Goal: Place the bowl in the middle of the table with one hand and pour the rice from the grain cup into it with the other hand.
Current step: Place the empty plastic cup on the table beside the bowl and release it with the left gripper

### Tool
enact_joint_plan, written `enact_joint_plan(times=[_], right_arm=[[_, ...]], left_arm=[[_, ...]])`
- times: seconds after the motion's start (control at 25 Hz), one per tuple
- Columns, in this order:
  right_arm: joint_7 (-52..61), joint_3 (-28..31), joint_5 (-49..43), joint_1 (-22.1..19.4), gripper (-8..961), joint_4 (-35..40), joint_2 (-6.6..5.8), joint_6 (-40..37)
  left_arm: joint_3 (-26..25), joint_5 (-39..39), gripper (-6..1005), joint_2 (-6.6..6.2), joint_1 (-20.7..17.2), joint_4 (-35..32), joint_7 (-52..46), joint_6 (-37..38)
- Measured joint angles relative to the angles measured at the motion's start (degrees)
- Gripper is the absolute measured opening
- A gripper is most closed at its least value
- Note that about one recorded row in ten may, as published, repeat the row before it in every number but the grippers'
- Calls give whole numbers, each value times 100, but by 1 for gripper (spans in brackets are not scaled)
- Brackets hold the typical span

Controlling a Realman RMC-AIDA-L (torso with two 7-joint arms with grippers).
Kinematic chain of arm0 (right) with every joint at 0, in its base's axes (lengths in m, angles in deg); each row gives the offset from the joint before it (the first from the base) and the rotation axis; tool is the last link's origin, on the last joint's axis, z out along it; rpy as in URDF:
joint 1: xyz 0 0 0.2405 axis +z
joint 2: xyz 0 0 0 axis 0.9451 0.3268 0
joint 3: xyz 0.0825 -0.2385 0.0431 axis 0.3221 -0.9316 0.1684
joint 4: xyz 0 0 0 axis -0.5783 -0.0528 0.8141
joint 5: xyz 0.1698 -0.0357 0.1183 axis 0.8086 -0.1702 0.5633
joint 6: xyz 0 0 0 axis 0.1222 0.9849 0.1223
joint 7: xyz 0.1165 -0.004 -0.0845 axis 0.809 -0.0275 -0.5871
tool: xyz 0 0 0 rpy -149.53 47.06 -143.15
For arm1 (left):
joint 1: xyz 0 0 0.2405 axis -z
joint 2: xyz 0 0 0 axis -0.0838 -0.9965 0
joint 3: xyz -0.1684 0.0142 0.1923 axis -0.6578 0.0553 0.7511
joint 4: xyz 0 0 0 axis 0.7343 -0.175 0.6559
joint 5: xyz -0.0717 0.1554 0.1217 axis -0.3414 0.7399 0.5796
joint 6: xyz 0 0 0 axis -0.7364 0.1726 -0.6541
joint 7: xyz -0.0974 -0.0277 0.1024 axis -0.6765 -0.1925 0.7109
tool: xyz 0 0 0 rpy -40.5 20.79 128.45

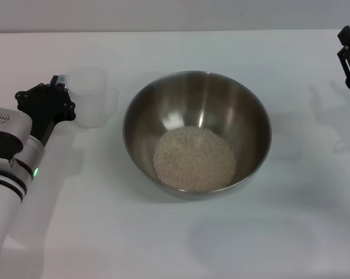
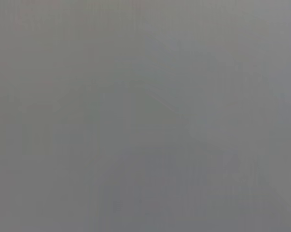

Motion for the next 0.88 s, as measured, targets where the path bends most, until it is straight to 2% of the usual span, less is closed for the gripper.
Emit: enact_joint_plan(times=[0.4, 0.6, 0.88], right_arm=[[0, 0, -10, -10, 476, -2, -4, 0], [0, 0, -8, 11, 476, -14, -17, 1], [0, 0, 3, 32, 476, -17, -26, 1]], left_arm=[[42, 49, 112, -21, -49, -221, -740, 112], [43, 121, 329, -26, -102, -232, -750, 132], [41, 127, 393, -39, -176, -268, -908, 131]])
